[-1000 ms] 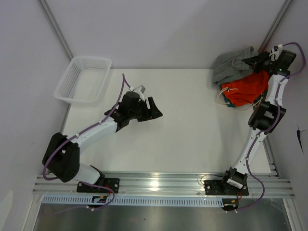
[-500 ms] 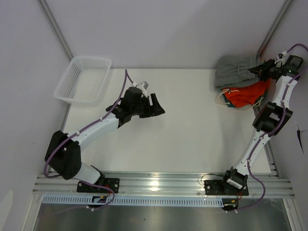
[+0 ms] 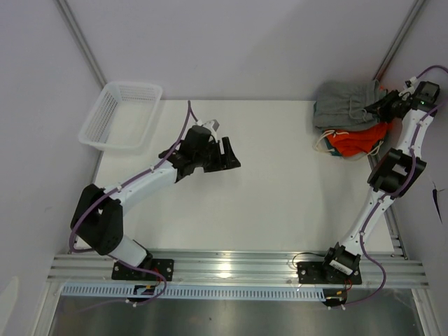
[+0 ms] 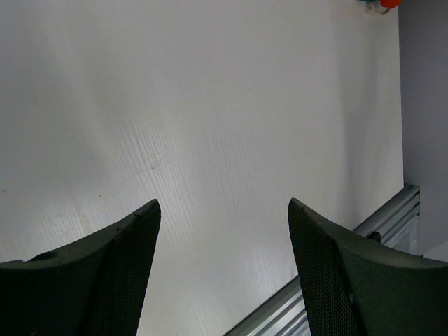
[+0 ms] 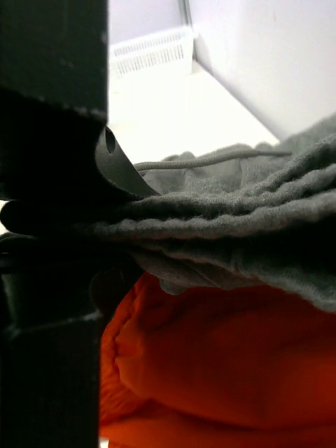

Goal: Fold and stack the shorts
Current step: Neatly place the folded shorts to the corner

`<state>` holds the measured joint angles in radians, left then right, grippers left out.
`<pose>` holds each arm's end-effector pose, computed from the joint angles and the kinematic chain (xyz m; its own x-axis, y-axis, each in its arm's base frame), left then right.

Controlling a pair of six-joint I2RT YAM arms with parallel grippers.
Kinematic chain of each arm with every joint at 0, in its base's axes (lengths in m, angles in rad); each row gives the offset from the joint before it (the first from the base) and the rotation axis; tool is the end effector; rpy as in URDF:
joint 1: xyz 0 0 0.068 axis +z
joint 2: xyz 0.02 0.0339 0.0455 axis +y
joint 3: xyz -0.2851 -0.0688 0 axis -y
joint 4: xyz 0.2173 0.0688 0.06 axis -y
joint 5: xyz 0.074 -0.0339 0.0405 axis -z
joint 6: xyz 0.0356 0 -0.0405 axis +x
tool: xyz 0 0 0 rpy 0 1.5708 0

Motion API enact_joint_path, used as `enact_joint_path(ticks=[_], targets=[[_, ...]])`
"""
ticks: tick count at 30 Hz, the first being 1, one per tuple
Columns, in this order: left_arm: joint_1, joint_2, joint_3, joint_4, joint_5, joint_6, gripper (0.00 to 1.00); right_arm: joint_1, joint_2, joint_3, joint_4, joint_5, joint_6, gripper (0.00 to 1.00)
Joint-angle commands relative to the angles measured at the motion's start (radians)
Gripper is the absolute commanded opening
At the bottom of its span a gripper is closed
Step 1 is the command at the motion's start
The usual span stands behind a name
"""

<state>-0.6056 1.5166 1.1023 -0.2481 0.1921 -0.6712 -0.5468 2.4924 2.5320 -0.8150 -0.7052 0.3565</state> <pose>0.2539 -0.1841 0.2986 -0.8205 -0.1745 -0.5444 0.2200 0.7826 -0.5823 0.4682 -0.2580 0.2836 -0.5602 0.6521 -0.5109 0.2092 0.7081 0.6744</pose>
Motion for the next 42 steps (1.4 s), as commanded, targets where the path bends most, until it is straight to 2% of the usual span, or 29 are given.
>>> enact_joint_path(ticks=[1,12,19,22,26,29,35,39,42], targets=[[-0.01,0.01,0.054,-0.01,0.01,0.027,0.76,-0.163,-0.092,0.031,0.025,0.397,0.035,0.0],[-0.011,0.04,0.083,-0.051,0.021,0.038,0.76,-0.147,-0.098,0.033,0.091,0.637,-0.028,0.0],[-0.013,0.071,0.114,-0.071,0.027,0.042,0.75,-0.14,-0.087,0.021,0.103,0.705,-0.04,0.04],[-0.016,0.076,0.12,-0.076,0.027,0.042,0.76,-0.119,-0.072,0.017,0.088,0.798,-0.073,0.04],[-0.017,0.071,0.114,-0.077,0.024,0.047,0.75,-0.079,-0.072,-0.05,0.121,0.915,-0.123,0.05],[-0.019,0.073,0.114,-0.082,0.027,0.05,0.75,-0.067,-0.067,-0.073,0.134,0.917,-0.122,0.07],[-0.019,0.068,0.102,-0.076,0.023,0.051,0.76,-0.064,-0.063,-0.07,0.135,0.837,-0.096,0.23],[-0.019,0.068,0.097,-0.069,0.024,0.047,0.75,-0.051,-0.076,-0.072,0.137,0.808,-0.083,0.58],[-0.019,0.065,0.096,-0.074,0.02,0.051,0.75,-0.038,-0.095,-0.067,0.14,0.797,-0.082,0.7]])
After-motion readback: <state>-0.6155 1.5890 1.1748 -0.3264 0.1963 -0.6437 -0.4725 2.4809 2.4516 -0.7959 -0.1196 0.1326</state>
